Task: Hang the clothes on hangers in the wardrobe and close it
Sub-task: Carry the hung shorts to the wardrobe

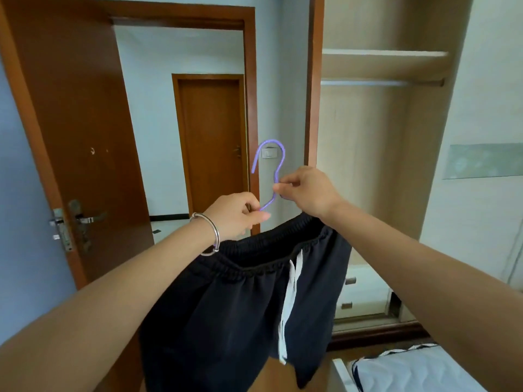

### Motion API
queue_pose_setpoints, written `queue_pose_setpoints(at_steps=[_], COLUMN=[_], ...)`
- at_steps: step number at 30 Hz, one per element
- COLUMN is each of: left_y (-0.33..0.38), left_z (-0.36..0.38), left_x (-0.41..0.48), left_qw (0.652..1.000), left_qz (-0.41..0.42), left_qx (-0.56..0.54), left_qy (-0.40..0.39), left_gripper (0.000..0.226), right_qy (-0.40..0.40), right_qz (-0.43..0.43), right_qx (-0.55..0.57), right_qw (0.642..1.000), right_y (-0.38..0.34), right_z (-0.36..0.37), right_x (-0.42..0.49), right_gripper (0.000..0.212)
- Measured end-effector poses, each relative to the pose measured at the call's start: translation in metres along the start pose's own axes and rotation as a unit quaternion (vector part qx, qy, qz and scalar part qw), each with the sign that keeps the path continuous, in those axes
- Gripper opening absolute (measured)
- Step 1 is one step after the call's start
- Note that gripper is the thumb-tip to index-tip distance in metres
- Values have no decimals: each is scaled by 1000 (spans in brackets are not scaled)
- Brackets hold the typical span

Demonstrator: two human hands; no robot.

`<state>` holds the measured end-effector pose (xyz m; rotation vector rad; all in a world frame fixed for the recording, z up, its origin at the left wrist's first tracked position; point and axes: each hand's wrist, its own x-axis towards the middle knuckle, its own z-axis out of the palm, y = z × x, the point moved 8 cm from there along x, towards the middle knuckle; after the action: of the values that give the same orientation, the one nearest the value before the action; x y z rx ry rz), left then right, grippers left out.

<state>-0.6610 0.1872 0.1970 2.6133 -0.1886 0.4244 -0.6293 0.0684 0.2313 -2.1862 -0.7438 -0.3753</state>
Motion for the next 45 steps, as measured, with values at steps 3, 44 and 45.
queue_pose_setpoints(at_steps=[3,44,45], left_y=[-17,-155,-154], left_z=[5,68,75], left_x=[34,548,555], left_qw=[1000,972,969], left_qz=[12,162,168], left_qx=[1,-123,-144], left_qy=[12,120,108], left_gripper=[26,35,34], right_qy=[5,162,141], right_qz=[-6,195,194], right_qx=[16,-61,-91], right_qw=[1000,965,967], right_y=[17,315,322], right_z=[10,28,30], right_x=[32,394,392], right_gripper=[40,30,30])
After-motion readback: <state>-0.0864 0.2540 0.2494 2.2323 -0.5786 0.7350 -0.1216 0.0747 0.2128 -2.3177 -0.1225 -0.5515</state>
